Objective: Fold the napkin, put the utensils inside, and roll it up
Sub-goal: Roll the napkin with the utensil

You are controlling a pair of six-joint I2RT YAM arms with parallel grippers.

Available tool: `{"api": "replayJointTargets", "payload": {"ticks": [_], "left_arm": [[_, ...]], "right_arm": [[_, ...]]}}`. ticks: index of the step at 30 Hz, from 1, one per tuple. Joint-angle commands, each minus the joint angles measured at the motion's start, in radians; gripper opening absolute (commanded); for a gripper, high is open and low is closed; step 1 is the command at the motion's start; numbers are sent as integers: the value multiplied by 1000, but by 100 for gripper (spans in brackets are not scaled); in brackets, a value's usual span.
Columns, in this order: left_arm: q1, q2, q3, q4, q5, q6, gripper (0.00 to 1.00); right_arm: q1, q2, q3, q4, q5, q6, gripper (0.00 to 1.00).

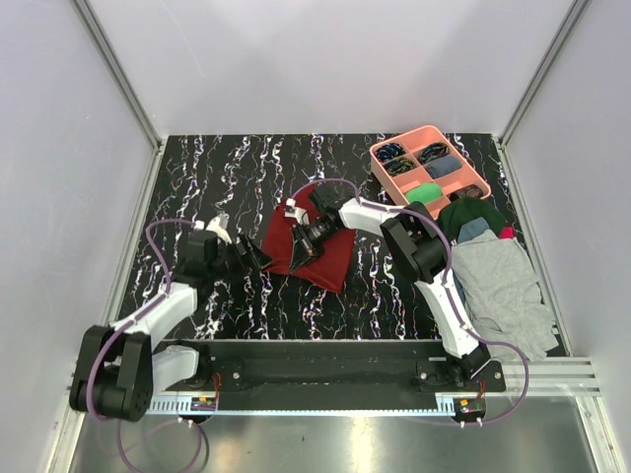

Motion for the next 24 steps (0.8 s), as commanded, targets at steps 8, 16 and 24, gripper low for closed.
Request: {"api": "replayJointTargets", "payload": {"ticks": [8,16,24], "left_arm": [[-55,-32,-12,-28,13,28,77],[-56,61,23,84,57,-35,60],[-56,169,-24,341,186,-197,56]], "right_arm": [[-24,60,66,-15,-54,98,0],[-25,60,60,-15,-34,103,0],[-27,63,60,-13,-18,113,0]]}}
